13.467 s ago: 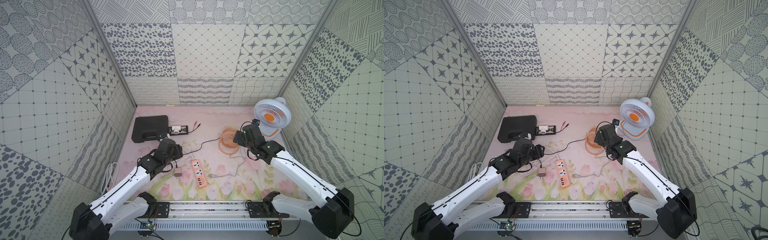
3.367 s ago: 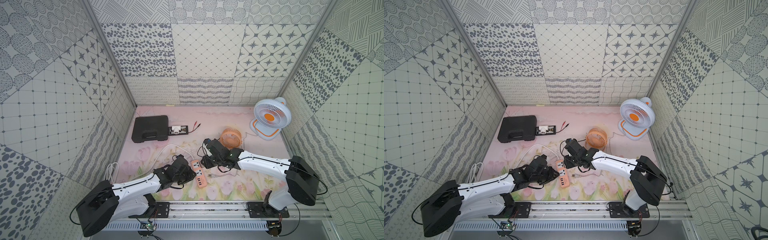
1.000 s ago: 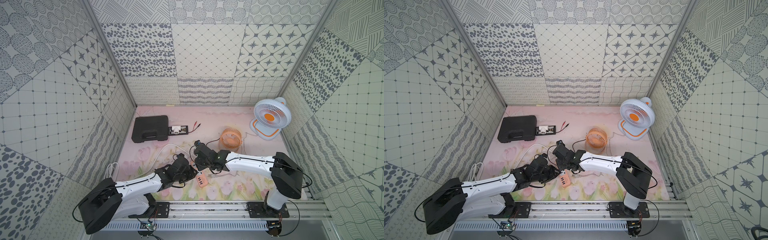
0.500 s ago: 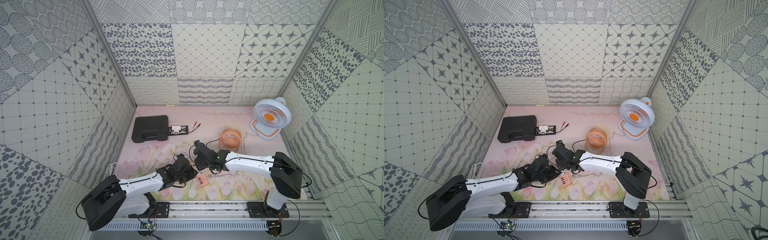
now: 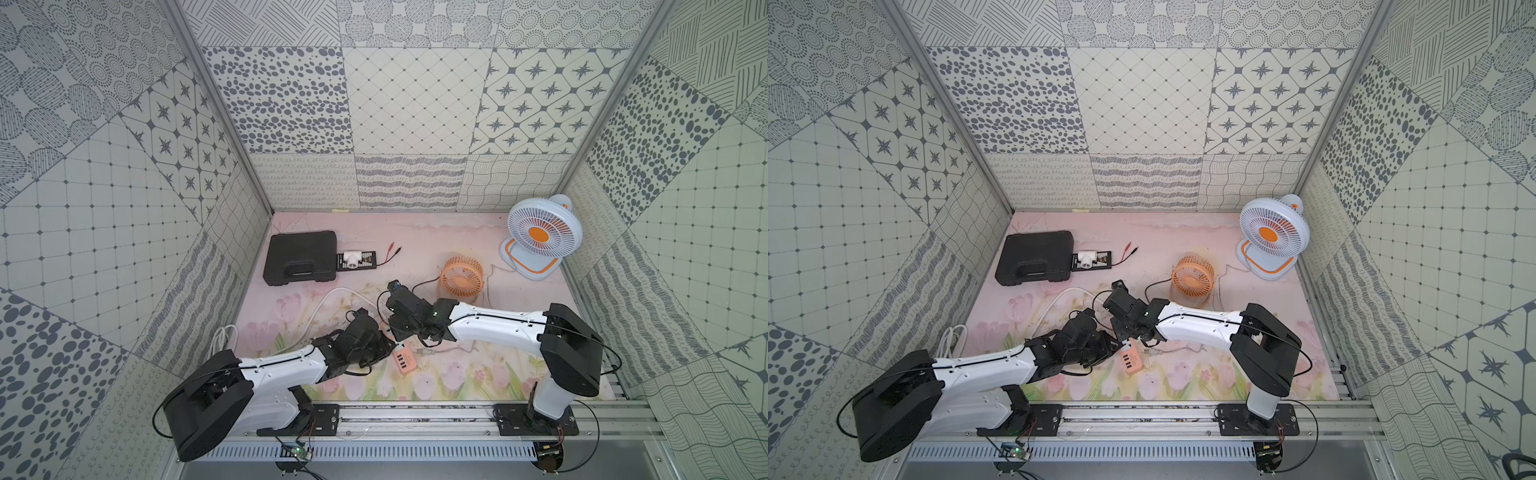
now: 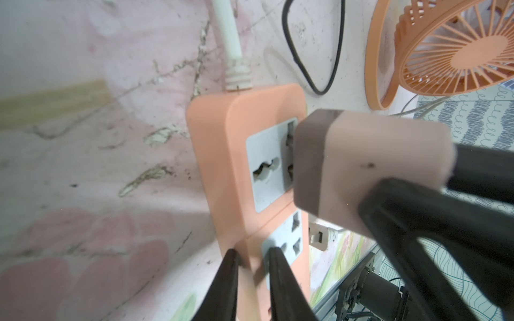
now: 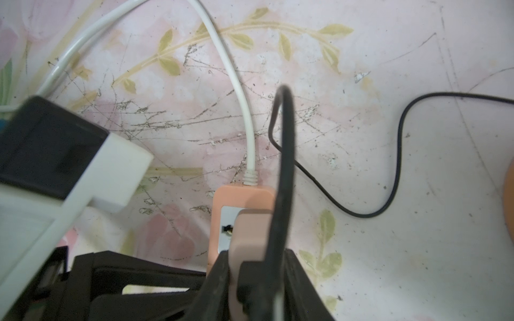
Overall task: Plug the desk fan into the power strip
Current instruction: Insert the plug into the socket.
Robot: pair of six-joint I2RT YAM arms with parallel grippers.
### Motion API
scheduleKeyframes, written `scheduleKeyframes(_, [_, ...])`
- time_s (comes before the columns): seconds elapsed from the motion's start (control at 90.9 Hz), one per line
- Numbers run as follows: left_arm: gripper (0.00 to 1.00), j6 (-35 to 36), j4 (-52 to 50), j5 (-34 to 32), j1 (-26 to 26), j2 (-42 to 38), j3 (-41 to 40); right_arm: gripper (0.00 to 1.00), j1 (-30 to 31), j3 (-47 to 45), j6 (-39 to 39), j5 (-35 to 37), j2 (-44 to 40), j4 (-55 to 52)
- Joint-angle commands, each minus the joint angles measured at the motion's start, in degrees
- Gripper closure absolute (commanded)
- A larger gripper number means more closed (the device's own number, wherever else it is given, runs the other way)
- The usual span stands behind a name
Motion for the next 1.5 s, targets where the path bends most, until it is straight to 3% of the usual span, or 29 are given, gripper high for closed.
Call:
scheduleKeyframes(0.0, [0.76, 0.4, -3.7, -2.2, 0.4, 1.2, -0.7, 0.73, 0.7, 1.5, 0.9, -0.4, 1.1, -0.6])
scheduleKeyframes(0.451, [0.77, 0.6, -4.4, -2.6, 0.4, 0.3, -1.3, 0.53, 0.2, 2.0, 4.0, 0.6, -2.0, -1.4])
scheduleKeyframes(0.737, [0.78, 1.2, -5.2, -3.1, 0.4, -0.7, -1.4, 0.47, -0.5, 1.1, 5.6, -1.9, -5.2, -1.4])
scheduleKeyframes(1.486, [0.78, 1.5, -4.5, -3.1, 0.4, -0.7, -1.7, 0.52, -0.7, 2.7, 4.7, -2.2, -1.3, -3.4])
